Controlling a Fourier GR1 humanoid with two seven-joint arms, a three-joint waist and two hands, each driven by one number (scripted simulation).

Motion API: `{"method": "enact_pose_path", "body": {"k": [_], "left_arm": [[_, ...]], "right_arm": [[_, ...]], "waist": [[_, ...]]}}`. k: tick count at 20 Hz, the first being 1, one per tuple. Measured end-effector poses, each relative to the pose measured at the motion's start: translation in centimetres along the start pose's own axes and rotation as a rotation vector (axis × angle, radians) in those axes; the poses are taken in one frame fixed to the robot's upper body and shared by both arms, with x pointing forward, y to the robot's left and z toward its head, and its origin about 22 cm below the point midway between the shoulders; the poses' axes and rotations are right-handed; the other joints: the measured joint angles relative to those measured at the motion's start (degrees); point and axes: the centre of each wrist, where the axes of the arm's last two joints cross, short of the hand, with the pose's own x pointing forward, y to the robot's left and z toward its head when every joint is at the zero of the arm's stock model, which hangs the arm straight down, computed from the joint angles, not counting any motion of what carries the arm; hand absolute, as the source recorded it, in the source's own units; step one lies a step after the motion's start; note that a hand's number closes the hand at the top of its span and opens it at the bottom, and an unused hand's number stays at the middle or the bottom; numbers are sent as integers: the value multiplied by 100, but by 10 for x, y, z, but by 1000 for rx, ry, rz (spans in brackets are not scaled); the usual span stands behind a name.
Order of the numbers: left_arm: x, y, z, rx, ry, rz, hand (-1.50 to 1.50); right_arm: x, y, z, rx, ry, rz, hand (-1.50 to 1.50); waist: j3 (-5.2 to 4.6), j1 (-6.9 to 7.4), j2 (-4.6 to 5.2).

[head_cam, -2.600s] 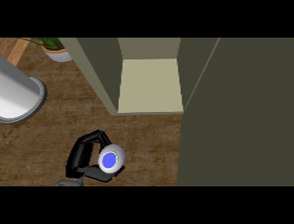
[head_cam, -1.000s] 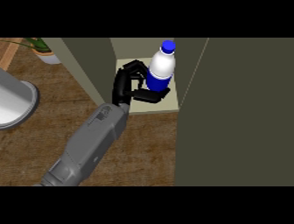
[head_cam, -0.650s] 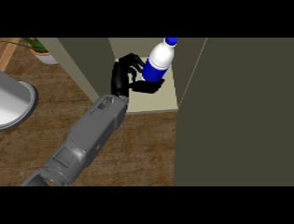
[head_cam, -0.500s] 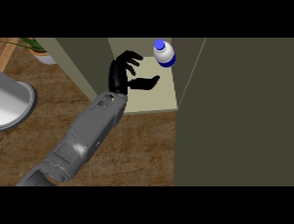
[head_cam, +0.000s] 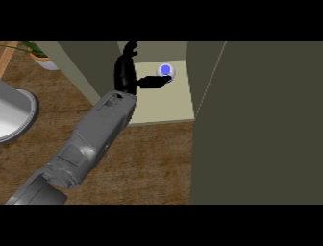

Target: Pick up the bottled water, place it into the cabinet and close the cabinet

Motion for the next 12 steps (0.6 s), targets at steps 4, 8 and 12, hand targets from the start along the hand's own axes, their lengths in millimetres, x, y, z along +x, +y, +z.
{"method": "enact_pose_path", "body": {"k": [4, 8, 12], "left_arm": [[20, -2, -7, 10, -78, 168, 150], [32, -4, -8, -57, -139, 359, 150], [34, -5, -6, -109, -166, 466, 150]], "right_arm": [[-1, 0, 1, 4, 1, -7, -150], [0, 0, 3, 14, 3, -15, -150], [0, 0, 1, 23, 5, -21, -150]], "waist": [[-7, 42, -14], [-7, 56, -46], [-2, 89, -73]]}}
